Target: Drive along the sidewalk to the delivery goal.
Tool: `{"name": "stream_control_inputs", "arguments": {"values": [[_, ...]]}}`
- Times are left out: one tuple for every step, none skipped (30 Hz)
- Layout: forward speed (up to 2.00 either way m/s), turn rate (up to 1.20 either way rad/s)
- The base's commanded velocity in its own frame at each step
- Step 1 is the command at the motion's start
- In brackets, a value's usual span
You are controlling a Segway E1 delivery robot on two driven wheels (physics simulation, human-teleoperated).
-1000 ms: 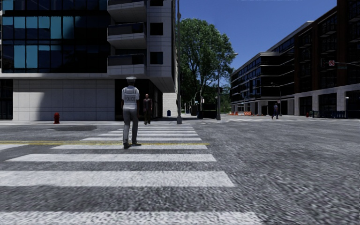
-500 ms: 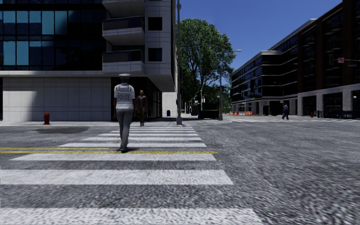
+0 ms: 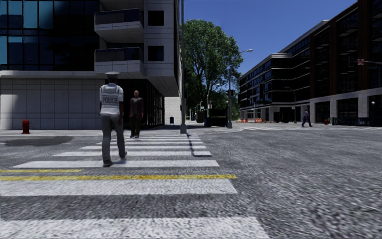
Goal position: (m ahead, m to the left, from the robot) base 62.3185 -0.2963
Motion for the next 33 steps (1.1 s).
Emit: {"name": "stream_control_inputs", "arguments": {"values": [[1.87, 0.0], [1.87, 0.0], [1.87, 0.0], [1.87, 0.0], [1.87, 0.0], [1.87, 0.0], [1.87, 0.0], [1.87, 0.0], [1.87, 0.0], [1.87, 0.0], [1.87, 0.0], [1.87, -0.45], [1.87, -0.91], [1.87, -1.11], [1.87, -1.17], [1.87, -0.77], [1.87, -0.06], [1.87, -0.06], [1.87, 0.0], [1.87, 0.0], [1.87, 0.0], [1.87, 0.0], [1.87, 0.0], [1.87, 0.0], [1.87, 0.0], [1.87, 0.0], [1.87, 0.0], [1.87, 0.0], [1.87, 0.0], [1.87, 0.0], [1.87, 0.0], [1.87, 0.0], [1.87, 0.0]]}}
